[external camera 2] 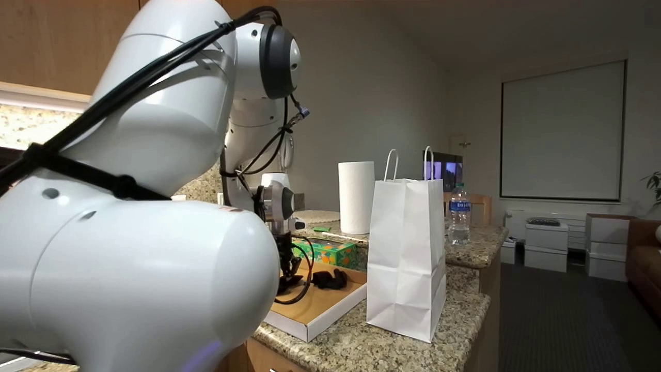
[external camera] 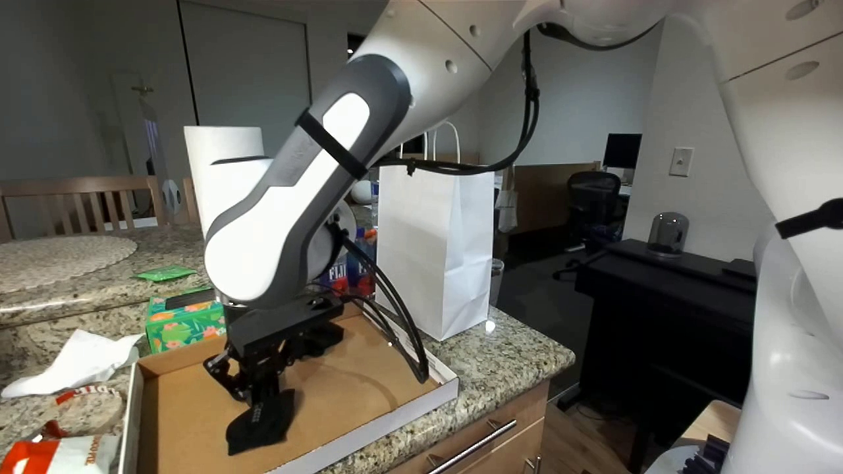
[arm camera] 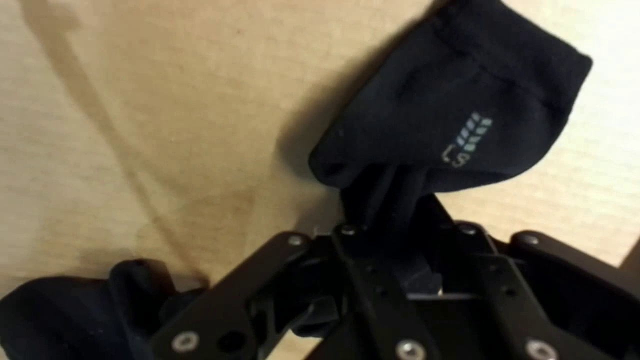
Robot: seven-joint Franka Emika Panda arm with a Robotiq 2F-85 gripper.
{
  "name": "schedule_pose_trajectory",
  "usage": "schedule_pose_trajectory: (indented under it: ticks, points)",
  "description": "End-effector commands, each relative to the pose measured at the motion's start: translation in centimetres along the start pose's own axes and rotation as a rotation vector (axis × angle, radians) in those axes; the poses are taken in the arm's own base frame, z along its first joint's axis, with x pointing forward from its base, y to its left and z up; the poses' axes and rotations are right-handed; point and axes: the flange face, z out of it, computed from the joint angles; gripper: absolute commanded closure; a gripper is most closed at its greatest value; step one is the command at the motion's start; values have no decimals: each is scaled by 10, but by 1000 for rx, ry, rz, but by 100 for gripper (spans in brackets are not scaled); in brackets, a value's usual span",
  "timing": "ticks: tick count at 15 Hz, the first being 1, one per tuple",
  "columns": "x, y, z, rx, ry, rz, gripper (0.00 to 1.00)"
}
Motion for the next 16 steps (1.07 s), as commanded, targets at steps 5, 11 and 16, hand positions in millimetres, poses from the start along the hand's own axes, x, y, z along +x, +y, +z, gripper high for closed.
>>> schedule_pose_trajectory:
  ticks: [5, 11, 16]
  points:
    - [-12, 10, -51, -110, -16, -11, 93]
    - [-20, 14, -184, -169, 78, -35, 91]
    - [-28, 49, -321, -182, 184, 67, 91]
